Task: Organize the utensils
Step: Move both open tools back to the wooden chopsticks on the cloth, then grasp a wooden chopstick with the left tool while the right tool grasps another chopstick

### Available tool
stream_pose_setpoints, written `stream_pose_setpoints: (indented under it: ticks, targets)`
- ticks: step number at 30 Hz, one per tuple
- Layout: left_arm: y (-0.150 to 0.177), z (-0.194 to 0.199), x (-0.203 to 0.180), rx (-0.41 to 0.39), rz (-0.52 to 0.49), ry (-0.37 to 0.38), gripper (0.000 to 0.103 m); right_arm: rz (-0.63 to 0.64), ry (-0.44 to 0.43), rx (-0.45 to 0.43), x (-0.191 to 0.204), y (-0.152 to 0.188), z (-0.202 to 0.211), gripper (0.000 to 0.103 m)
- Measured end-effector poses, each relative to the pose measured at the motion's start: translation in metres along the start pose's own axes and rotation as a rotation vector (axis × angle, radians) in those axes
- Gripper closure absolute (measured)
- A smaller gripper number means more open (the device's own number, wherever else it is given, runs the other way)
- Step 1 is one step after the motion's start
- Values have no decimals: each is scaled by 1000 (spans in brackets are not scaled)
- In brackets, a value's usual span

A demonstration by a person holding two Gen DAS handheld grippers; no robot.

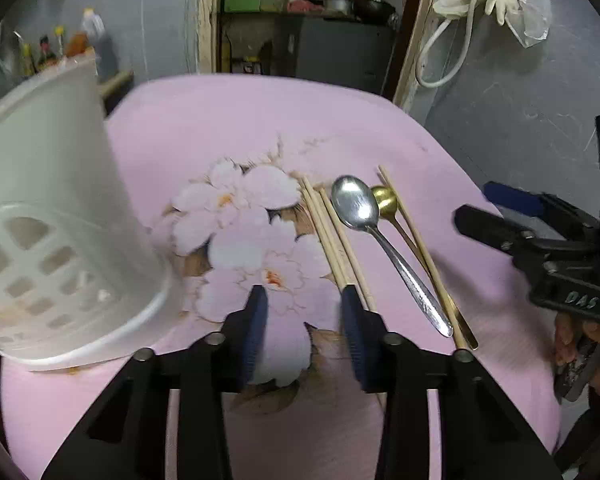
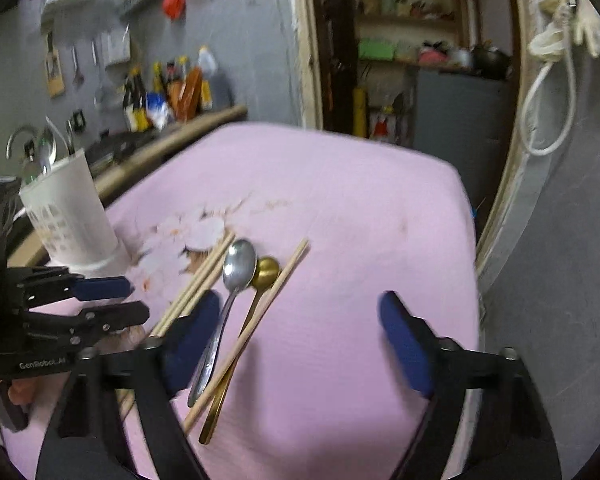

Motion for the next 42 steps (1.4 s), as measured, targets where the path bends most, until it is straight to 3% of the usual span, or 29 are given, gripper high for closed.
stream_pose_setpoints:
  ticks: [1,7,23,28,36,42]
  targets:
    - [-1,-2,0,5,4,3,74,7,-3,21,1,1,-4,40]
    - [-9,-6,1,11,21,35,78,18,-37,104,5,2,-22,53]
    - [-19,-18,6,40,44,69,86,41,-19,176,8,-6,-41,60]
    - [-16,-18,2,39,26,56,88,78,-17,170,9,-5,-38,73]
    - [-25,-32,-7,78,-3,29,88,113,-8,181,10,-5,-43,73]
    - [-30,-38,-2,90,24,44,89,47,-82,210,2,-9,-53,70]
Point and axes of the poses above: each gripper's, at about its wrist camera, not at the fingertips, and z roughly against the way its jaws point, x to its left, y to its underside, the point moved 3 cm from there along -z, roughly the way its jaws point, and after that the axes turned 1 degree about -x, right-handed, at the moved point
